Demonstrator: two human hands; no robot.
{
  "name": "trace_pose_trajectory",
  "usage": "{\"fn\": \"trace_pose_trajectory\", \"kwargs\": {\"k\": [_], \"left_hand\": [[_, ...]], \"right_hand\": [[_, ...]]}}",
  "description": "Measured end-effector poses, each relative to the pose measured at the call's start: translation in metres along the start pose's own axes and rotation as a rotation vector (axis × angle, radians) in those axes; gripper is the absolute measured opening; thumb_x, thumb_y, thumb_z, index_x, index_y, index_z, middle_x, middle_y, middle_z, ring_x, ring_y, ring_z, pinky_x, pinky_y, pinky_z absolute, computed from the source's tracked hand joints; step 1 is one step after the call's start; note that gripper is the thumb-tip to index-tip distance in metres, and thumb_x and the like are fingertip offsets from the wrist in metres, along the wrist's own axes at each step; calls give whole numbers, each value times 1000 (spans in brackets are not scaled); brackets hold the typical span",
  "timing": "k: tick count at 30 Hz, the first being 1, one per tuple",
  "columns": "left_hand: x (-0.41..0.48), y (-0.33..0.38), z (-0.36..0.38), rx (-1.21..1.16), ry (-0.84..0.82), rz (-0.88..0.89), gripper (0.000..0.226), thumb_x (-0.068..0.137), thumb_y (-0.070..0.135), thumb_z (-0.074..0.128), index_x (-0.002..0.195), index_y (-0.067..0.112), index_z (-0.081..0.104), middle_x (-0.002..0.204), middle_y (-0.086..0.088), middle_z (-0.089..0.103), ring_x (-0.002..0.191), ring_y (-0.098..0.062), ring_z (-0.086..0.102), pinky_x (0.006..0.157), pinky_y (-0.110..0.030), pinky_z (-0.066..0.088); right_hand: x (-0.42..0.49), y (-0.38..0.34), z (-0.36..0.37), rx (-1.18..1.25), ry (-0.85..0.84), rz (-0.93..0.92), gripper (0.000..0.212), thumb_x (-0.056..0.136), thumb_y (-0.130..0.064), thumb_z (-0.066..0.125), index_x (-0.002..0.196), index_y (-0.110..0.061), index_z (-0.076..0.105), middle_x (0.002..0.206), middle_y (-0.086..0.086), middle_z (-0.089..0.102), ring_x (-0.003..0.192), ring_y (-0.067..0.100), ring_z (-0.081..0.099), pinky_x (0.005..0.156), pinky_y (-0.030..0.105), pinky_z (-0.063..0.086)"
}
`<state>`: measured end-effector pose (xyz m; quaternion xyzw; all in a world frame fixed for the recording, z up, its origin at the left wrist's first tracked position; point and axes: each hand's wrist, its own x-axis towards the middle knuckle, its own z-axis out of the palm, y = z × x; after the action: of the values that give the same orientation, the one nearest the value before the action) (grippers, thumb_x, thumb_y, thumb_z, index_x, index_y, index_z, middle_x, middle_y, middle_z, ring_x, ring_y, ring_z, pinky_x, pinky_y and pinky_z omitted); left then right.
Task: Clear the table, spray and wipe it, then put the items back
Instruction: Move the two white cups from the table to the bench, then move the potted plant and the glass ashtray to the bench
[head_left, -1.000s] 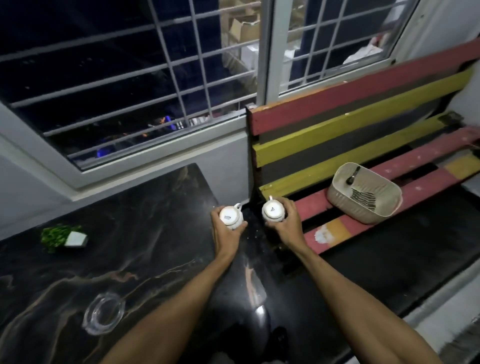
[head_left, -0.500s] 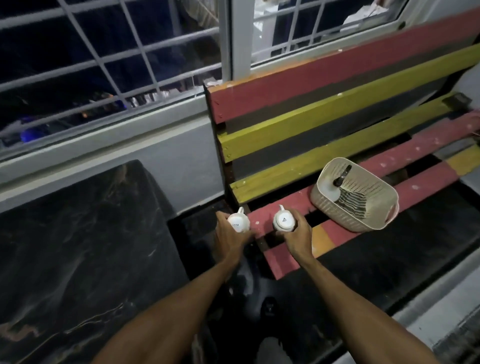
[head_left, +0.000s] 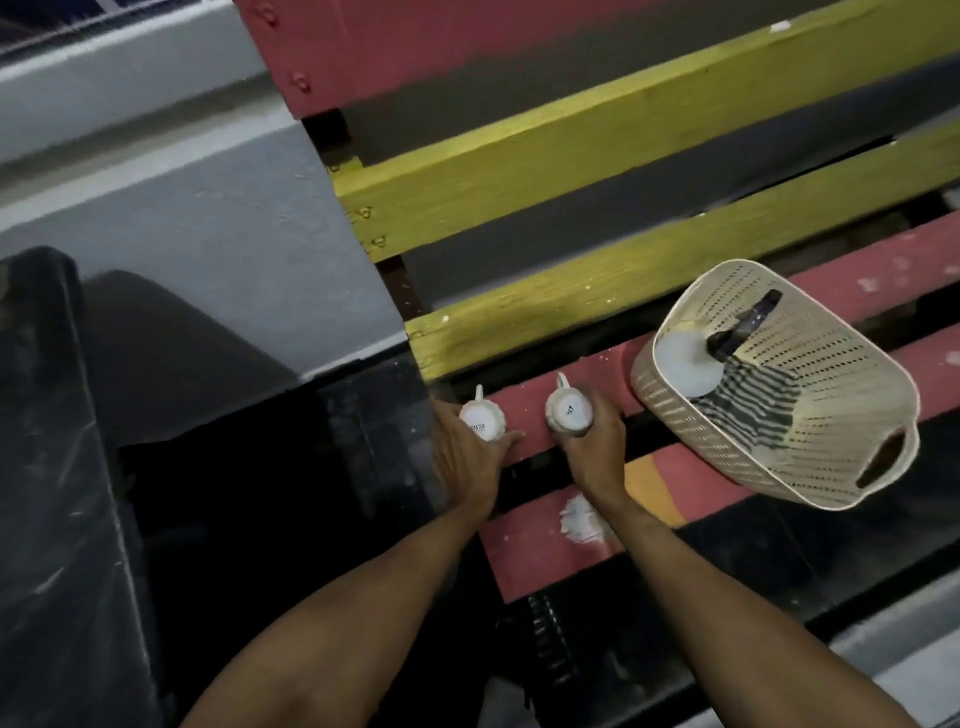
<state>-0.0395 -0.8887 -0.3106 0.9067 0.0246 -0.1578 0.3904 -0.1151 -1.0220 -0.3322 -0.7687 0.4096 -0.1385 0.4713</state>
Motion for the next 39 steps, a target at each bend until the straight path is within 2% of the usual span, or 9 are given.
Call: {"fn": "trace_pose_trajectory", "kwargs": {"k": [9, 12, 14, 17, 22, 28, 34, 37, 39], "left_hand": [[5, -13, 26, 52, 31, -18, 89, 52, 47, 95, 114, 15, 40, 111, -5, 53, 105, -26, 55, 79, -45, 53], [2, -10, 16, 32, -24, 13, 92, 55, 42, 96, 120, 13, 38, 116, -5, 50, 111, -26, 52, 85, -43, 50], [1, -8, 8, 7, -98, 18, 105, 56, 37, 97, 135, 8, 34, 130, -10, 48, 124, -29, 48, 100, -44, 46], [-7, 3, -33, -34, -187, 12, 126, 58, 31, 97, 152, 4, 19, 152, -15, 35, 142, -30, 35, 118, -45, 33], [-34, 26, -144, -49, -168, 80, 103, 71, 19, 89, 151, -1, 27, 152, -18, 37, 142, -29, 38, 114, -18, 24], [-59, 22, -312, -118, 51, 213, 49, 82, 9, 77, 125, 4, 56, 124, -12, 58, 109, -23, 60, 99, -38, 49], [-62, -74, -488, -209, 265, 241, 35, 83, 4, 75, 115, 3, 61, 112, -10, 62, 100, -24, 62, 93, -44, 53], [-65, -143, -572, -186, 305, 245, 29, 84, 5, 75, 111, 5, 63, 109, -9, 63, 96, -22, 63, 90, -43, 54], [-67, -191, -625, -174, 319, 198, 26, 85, 6, 74, 110, 6, 64, 108, -9, 64, 95, -22, 64, 89, -43, 55]], "right_hand": [[15, 9, 12, -58, 15, -84, 43, 68, 5, 79, 106, -9, 65, 100, 7, 65, 91, 19, 61, 77, 23, 43], [10, 3, 7, -38, -43, -37, 58, 67, 11, 77, 119, -6, 61, 113, 10, 64, 105, 24, 61, 88, 25, 45], [6, -1, 1, -27, -87, 23, 72, 66, 12, 76, 132, -6, 53, 127, 12, 61, 120, 29, 58, 100, 29, 44], [-15, -31, -13, -66, -101, 47, 93, 72, 2, 80, 152, -7, 34, 157, 11, 39, 147, 26, 36, 121, 39, 31], [-77, -122, -20, -163, -1, -12, 74, 78, 2, 69, 146, -7, 43, 153, 15, 37, 144, 34, 36, 118, 47, 34], [-182, -250, 36, -62, 37, -202, 49, 83, 2, 63, 132, -3, 58, 141, 18, 47, 134, 36, 46, 112, 46, 40], [-321, -351, 141, -32, -79, -375, 41, 80, 0, 70, 120, -7, 65, 129, 11, 54, 124, 29, 53, 111, 40, 41], [-396, -384, 201, -43, -173, -361, 35, 82, -2, 70, 116, -10, 67, 123, 6, 59, 120, 26, 57, 110, 25, 37], [-442, -399, 241, -90, -295, -327, 34, 84, -3, 72, 117, -7, 67, 122, 10, 62, 121, 29, 58, 112, 28, 38]]}}
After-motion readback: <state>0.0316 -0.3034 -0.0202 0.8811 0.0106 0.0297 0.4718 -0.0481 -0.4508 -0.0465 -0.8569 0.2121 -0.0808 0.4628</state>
